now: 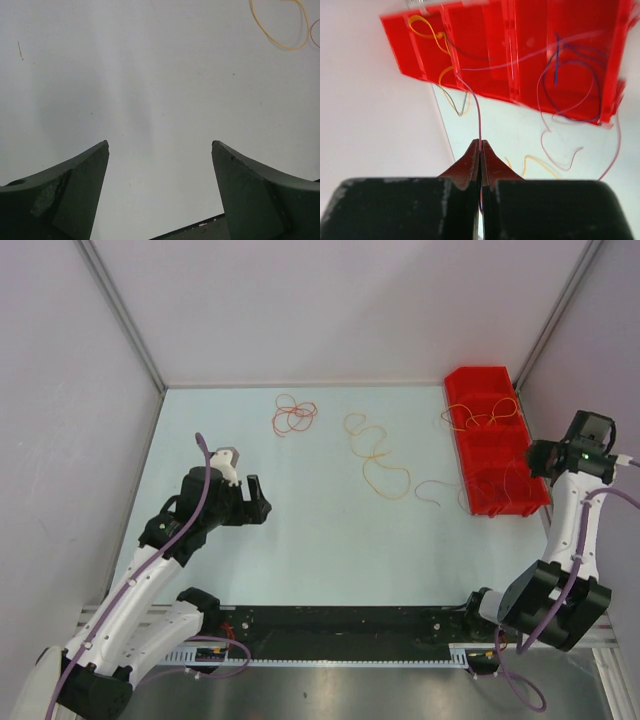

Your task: Untangle the cables

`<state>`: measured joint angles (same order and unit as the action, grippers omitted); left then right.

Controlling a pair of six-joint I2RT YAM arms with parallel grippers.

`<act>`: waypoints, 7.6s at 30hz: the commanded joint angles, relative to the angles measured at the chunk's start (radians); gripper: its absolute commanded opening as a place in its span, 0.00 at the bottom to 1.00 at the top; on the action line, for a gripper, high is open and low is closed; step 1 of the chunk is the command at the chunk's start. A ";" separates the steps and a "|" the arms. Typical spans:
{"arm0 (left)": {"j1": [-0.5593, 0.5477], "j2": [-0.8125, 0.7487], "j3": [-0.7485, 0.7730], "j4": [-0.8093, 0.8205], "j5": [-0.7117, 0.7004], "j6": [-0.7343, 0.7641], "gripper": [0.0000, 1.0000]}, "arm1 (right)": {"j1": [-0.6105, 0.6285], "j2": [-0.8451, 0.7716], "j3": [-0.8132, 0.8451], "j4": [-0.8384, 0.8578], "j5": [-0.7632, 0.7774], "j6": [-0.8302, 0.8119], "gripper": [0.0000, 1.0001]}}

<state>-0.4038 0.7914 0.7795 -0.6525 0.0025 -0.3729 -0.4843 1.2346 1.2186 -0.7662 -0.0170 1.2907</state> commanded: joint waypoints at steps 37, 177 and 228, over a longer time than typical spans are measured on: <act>-0.004 -0.017 -0.006 0.031 -0.010 0.009 0.89 | 0.481 -0.047 -0.256 0.094 0.190 -0.426 1.00; -0.015 -0.015 -0.005 0.028 0.001 0.008 0.89 | 0.291 -0.122 -0.315 0.490 0.201 -0.220 0.00; -0.017 0.019 -0.002 0.016 -0.053 -0.001 0.89 | -0.017 0.068 -0.399 0.676 -0.035 -0.383 0.00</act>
<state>-0.4149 0.8181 0.7738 -0.6529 -0.0422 -0.3740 -0.5064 1.2724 0.8211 -0.0956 -0.0685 0.9543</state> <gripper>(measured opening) 0.887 0.010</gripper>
